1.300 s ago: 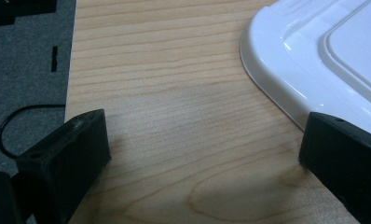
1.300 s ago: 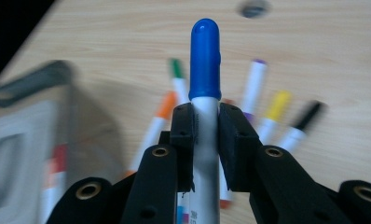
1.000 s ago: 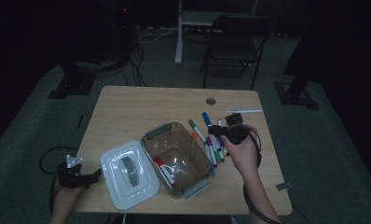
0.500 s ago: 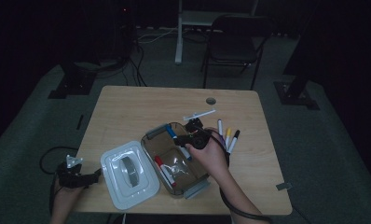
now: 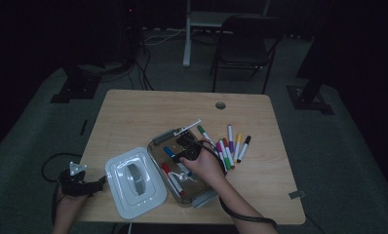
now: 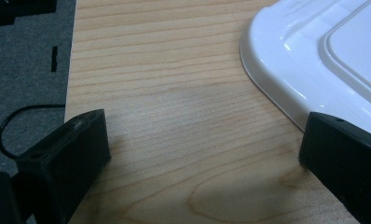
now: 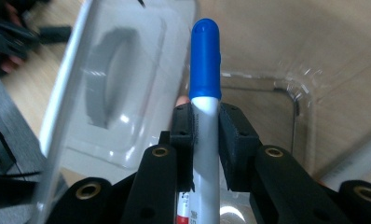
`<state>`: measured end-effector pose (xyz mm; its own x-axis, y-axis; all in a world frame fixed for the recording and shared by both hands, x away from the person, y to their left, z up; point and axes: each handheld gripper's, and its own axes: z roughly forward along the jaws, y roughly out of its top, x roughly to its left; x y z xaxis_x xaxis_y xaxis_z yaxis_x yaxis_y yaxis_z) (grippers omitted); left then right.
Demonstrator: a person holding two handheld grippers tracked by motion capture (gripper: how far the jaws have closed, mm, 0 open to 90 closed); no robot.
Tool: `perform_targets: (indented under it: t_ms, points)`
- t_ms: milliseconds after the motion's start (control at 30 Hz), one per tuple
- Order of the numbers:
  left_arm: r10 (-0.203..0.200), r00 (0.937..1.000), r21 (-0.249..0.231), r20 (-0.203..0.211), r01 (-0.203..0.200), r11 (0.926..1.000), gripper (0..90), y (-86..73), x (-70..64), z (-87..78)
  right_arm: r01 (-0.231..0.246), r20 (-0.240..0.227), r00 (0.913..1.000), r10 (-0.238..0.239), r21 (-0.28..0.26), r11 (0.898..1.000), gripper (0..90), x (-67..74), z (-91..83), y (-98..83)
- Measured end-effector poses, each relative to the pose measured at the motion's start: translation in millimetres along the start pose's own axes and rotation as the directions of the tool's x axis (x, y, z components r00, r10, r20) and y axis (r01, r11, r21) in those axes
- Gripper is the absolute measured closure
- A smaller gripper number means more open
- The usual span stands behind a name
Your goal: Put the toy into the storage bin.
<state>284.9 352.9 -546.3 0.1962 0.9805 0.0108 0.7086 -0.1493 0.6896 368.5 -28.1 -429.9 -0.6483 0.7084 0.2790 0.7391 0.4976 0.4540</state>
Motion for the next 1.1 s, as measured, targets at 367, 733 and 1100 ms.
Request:
perform_targets:
  t_ms: [367, 733, 1100]
  points:
    - [-0.001, 1.0, 0.001, 0.001, 0.001, 1.0, 2.1, 0.0, 0.0, 0.0, -0.012, 0.037, 0.9993, 0.007, 0.139, 0.99, 77.0, -5.6, 32.1, 5.9]
    - [0.001, 1.0, 0.002, 0.002, -0.001, 1.0, 2.2, 0.1, 0.1, 0.1, 0.011, 0.1, 0.9943, -0.039, 0.265, 0.964, 76.9, 1.3, 58.2, 5.7]
    - [0.002, 1.0, 0.002, 0.002, -0.002, 1.0, 2.2, 0.1, 0.1, 0.0, 0.041, 0.126, 0.9882, -0.088, 0.335, 0.941, 75.3, 6.6, 69.3, 3.6]
